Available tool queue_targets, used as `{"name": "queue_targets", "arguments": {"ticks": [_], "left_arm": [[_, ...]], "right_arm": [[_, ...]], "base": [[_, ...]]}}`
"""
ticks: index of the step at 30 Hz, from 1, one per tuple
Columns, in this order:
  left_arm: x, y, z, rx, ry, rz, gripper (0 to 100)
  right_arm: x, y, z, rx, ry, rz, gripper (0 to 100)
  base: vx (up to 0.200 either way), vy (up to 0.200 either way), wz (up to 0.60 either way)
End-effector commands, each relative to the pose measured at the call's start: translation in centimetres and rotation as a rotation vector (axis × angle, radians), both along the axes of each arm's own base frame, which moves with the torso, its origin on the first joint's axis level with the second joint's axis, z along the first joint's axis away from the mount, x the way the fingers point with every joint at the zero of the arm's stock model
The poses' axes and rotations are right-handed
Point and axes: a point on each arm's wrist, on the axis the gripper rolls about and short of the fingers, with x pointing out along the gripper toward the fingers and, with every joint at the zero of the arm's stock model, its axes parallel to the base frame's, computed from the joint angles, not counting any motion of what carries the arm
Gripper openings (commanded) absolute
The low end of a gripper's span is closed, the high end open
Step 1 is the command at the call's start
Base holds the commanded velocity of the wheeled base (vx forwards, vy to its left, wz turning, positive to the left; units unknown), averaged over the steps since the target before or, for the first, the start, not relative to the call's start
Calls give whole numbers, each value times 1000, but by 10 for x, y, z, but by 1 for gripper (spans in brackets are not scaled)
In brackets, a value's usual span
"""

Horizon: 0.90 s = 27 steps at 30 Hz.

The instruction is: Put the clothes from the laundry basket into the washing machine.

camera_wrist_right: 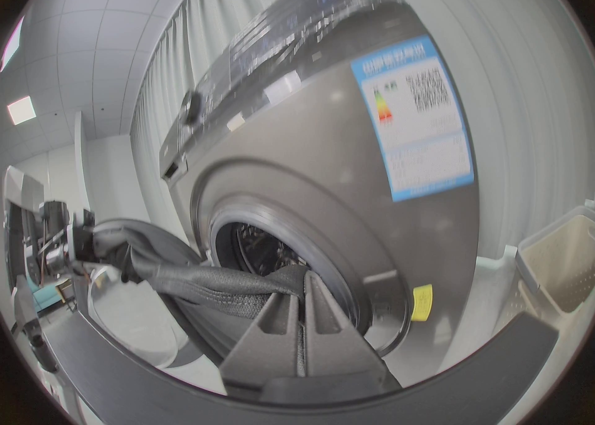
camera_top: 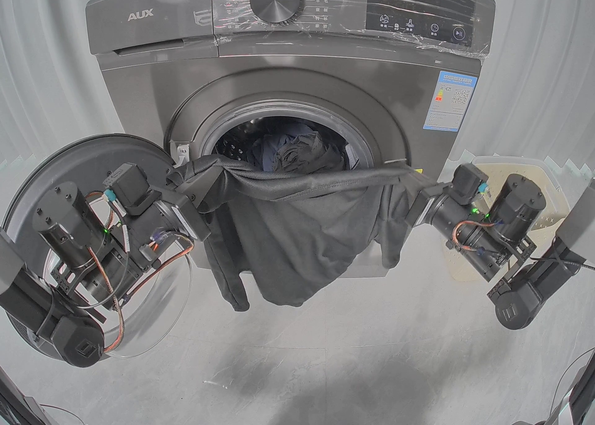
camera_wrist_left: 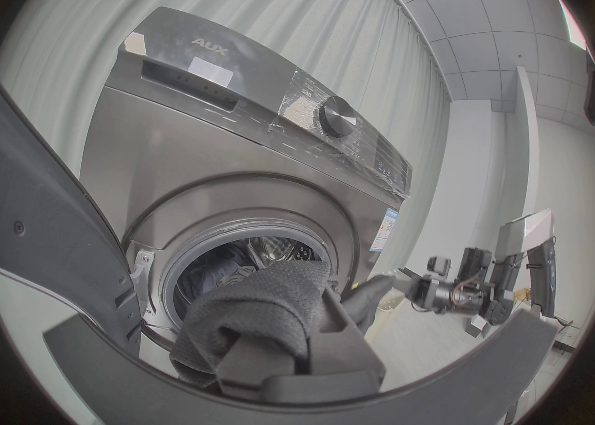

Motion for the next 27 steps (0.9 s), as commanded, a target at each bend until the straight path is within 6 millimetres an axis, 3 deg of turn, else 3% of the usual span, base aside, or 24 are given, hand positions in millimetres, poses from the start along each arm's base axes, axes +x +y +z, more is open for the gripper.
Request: {"name": "queue_targets", "arguments": {"ticks": [1, 15, 27], "left_arm": [[-9, 6, 3, 5, -11, 5, 0], [-6, 8, 7, 11, -37, 26, 0], [-6, 6, 13, -3, -57, 21, 0]], "right_arm": [[-7, -2, 32, 57, -91, -6, 0], [-21, -2, 66, 132, -182, -23, 0], [-24, -1, 71, 150, -191, -13, 0]], "base": [[0, 0, 0], [0, 0, 0], [0, 0, 0]]}}
